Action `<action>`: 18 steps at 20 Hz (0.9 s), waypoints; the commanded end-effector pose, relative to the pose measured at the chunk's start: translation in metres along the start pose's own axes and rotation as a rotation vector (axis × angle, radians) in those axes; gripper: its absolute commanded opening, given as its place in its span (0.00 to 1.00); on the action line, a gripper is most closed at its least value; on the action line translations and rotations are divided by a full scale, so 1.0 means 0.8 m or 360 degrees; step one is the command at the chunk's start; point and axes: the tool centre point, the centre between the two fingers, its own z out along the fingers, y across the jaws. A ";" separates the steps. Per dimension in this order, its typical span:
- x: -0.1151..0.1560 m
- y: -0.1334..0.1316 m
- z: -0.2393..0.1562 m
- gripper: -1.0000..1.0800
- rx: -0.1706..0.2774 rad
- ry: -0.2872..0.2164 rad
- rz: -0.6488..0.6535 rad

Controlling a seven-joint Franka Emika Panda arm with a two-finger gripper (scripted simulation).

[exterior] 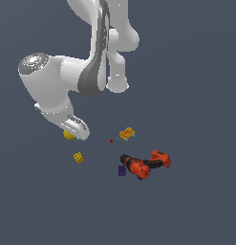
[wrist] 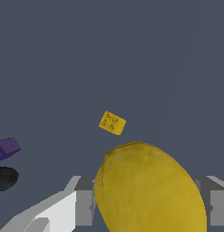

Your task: Pick up a designated object from a clutter of objects.

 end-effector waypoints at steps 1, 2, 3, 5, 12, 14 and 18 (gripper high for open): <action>0.000 -0.015 -0.036 0.00 -0.0002 0.0001 0.0001; 0.000 -0.021 -0.050 0.00 -0.0002 0.0001 0.0001; 0.001 -0.027 -0.063 0.00 -0.0002 0.0001 0.0001; 0.001 -0.038 -0.090 0.00 -0.0003 0.0002 0.0001; 0.005 -0.078 -0.180 0.00 -0.0002 0.0001 0.0001; 0.006 -0.088 -0.202 0.00 -0.0001 0.0001 0.0000; 0.008 -0.104 -0.237 0.00 0.0000 0.0001 -0.0001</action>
